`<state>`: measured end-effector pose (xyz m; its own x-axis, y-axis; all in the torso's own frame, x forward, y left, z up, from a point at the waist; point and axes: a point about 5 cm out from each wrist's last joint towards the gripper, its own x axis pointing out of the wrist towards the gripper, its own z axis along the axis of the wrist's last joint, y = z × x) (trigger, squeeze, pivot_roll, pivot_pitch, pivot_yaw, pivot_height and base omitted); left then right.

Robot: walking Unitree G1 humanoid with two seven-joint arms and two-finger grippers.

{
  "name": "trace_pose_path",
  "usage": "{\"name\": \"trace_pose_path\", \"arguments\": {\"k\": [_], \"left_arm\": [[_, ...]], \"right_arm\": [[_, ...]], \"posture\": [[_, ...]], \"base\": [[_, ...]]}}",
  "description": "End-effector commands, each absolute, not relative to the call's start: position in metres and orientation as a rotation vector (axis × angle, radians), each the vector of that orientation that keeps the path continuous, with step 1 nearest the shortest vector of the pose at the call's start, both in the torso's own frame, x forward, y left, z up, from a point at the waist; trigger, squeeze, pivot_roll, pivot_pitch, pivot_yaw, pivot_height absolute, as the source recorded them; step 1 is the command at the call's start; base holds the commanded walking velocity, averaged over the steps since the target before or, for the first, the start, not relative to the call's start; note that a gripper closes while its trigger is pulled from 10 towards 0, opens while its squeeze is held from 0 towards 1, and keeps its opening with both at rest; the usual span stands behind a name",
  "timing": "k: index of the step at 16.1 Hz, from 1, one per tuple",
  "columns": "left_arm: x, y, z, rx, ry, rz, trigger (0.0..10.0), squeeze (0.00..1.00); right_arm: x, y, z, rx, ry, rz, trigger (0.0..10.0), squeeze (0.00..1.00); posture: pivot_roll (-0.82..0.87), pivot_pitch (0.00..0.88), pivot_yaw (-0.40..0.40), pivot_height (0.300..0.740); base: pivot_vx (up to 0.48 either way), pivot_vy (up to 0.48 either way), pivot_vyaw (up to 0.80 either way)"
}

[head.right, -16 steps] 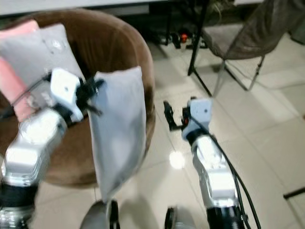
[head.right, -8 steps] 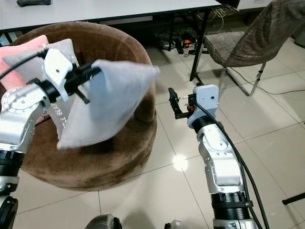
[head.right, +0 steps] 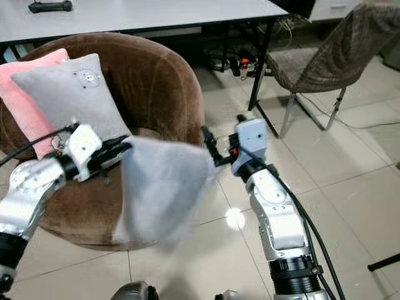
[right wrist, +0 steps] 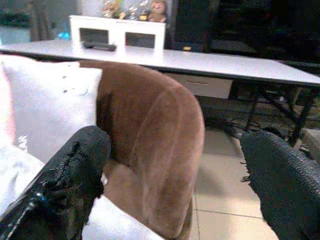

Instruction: Move the pillow to the sofa from floor

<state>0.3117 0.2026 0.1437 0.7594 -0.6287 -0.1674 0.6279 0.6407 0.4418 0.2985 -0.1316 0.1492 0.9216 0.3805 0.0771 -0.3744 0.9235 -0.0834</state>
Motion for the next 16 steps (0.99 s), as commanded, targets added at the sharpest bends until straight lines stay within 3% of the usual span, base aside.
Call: {"name": "trace_pose_path", "arguments": {"k": [1,7,12,16], "left_arm": [[0.315,0.202,0.168,0.482,-0.128,-0.664,10.0,0.0],[0.305,0.172,0.172,0.388,-0.197,-0.621,10.0,0.0],[0.304,0.168,0.177,0.357,-0.201,-0.544,10.0,0.0],[0.306,0.168,0.18,0.32,-0.185,-0.519,10.0,0.0]], "right_arm": [[0.299,-0.132,0.148,-0.091,-0.087,0.409,10.0,0.0],[0.292,-0.141,0.137,-0.041,-0.057,0.28,10.0,0.0],[0.282,-0.152,0.128,0.083,-0.023,0.16,10.0,0.0],[0.285,-0.149,0.128,0.049,-0.01,0.169,10.0,0.0]], "posture": [[0.08,0.0,-0.001,0.74],[0.07,0.0,0.007,0.74],[0.07,0.0,0.018,0.74],[0.06,0.0,0.046,0.74]], "base": [[0.0,0.0,0.0],[0.0,0.0,0.0],[0.0,0.0,0.0],[0.228,0.0,0.2]]}}
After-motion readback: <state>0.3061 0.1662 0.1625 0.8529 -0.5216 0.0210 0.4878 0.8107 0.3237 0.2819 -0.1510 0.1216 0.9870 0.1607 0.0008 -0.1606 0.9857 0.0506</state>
